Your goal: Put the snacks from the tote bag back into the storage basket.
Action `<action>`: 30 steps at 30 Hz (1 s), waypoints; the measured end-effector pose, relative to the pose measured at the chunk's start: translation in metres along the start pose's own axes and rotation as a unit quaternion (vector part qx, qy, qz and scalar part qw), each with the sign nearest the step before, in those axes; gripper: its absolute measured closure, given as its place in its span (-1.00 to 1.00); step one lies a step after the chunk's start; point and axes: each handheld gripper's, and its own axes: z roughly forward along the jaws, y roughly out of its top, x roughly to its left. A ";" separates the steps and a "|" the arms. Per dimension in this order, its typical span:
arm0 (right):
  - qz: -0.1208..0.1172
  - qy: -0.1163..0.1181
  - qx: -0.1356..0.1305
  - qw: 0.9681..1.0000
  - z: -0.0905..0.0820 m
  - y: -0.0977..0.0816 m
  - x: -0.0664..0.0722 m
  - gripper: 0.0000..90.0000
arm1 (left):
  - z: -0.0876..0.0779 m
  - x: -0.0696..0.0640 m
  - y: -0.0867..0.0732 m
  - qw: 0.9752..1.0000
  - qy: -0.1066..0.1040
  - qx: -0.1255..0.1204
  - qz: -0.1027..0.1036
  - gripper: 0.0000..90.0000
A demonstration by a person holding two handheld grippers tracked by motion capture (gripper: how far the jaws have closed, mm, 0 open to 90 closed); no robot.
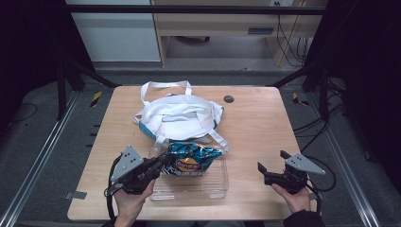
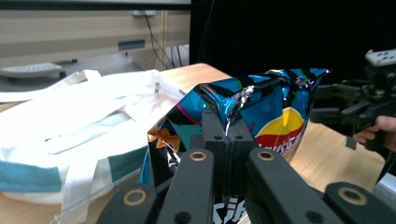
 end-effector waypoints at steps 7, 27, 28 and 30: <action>-0.001 0.000 0.002 1.000 0.000 0.000 0.000 -0.89 | 0.005 0.003 -0.012 1.000 0.006 0.016 -0.004 0.99; -0.004 -0.001 0.003 1.000 0.001 -0.001 0.000 -0.89 | 0.006 0.016 -0.023 0.999 0.034 0.027 -0.023 0.98; -0.003 0.000 0.003 1.000 0.001 -0.001 0.000 -0.89 | 0.006 0.017 -0.023 0.999 0.035 0.027 -0.024 0.98; -0.003 0.000 0.004 1.000 0.002 -0.001 0.000 -0.88 | 0.006 0.018 -0.022 0.999 0.036 0.028 -0.022 0.98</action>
